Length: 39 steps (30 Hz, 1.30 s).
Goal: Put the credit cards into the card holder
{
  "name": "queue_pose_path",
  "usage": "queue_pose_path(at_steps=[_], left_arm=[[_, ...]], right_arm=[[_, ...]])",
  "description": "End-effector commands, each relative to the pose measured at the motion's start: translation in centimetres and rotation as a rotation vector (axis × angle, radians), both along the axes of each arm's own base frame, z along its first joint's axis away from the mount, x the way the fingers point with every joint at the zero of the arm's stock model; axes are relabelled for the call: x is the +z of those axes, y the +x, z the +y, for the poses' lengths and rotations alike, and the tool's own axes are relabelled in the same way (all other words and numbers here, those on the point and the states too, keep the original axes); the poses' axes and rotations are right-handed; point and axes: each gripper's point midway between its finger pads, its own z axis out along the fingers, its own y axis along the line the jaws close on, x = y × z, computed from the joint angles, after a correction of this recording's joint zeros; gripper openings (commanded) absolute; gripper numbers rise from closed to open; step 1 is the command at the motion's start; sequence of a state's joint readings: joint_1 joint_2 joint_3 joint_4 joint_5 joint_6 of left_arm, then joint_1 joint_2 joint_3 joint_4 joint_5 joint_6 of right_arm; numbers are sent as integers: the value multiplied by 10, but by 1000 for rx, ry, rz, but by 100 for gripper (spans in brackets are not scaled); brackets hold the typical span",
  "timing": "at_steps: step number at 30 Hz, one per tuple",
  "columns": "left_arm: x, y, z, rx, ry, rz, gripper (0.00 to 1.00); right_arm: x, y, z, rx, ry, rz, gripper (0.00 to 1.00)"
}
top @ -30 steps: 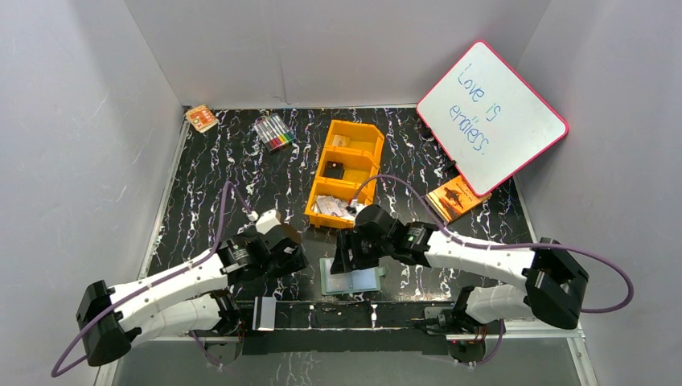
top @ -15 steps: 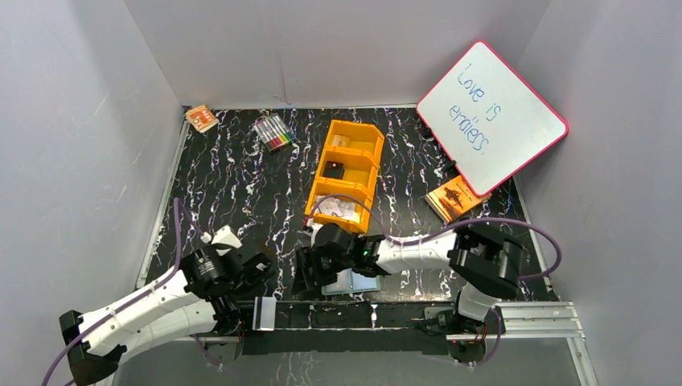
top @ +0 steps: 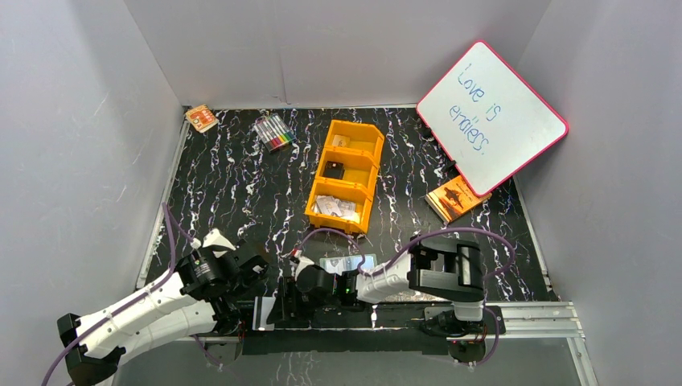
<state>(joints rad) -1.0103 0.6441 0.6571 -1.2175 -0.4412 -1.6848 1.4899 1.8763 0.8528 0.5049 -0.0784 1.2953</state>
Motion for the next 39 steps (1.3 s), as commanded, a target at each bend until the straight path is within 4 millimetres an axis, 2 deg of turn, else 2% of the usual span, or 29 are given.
queue_pose_path(at_steps=[1,8,15,21,24,26,31,34,36,39], left_arm=[[3,-1,20,27,71,-17,68],[3,-2,20,27,54,-23,68],[5,-3,20,27,32,-27,68],[5,-4,18,24,8,-34,68],[4,-4,18,21,9,-34,68],[4,-3,18,19,11,-35,68],[4,-2,16,10,15,-35,68],[5,-2,15,12,8,-37,67],[9,-2,14,18,-14,-45,67],[33,8,10,33,-76,-120,66]], right_arm=[[16,18,22,-178,86,19,66],[-10,9,27,-228,36,94,64],[-24,1,29,-227,18,117,60],[-31,-2,28,-230,28,145,50],[-34,-1,27,-239,33,149,42],[-33,0,25,-250,44,153,33],[-24,5,21,-269,89,146,12],[-4,5,20,-267,146,117,2],[14,4,19,-253,170,73,0],[38,10,9,-255,173,2,0]])
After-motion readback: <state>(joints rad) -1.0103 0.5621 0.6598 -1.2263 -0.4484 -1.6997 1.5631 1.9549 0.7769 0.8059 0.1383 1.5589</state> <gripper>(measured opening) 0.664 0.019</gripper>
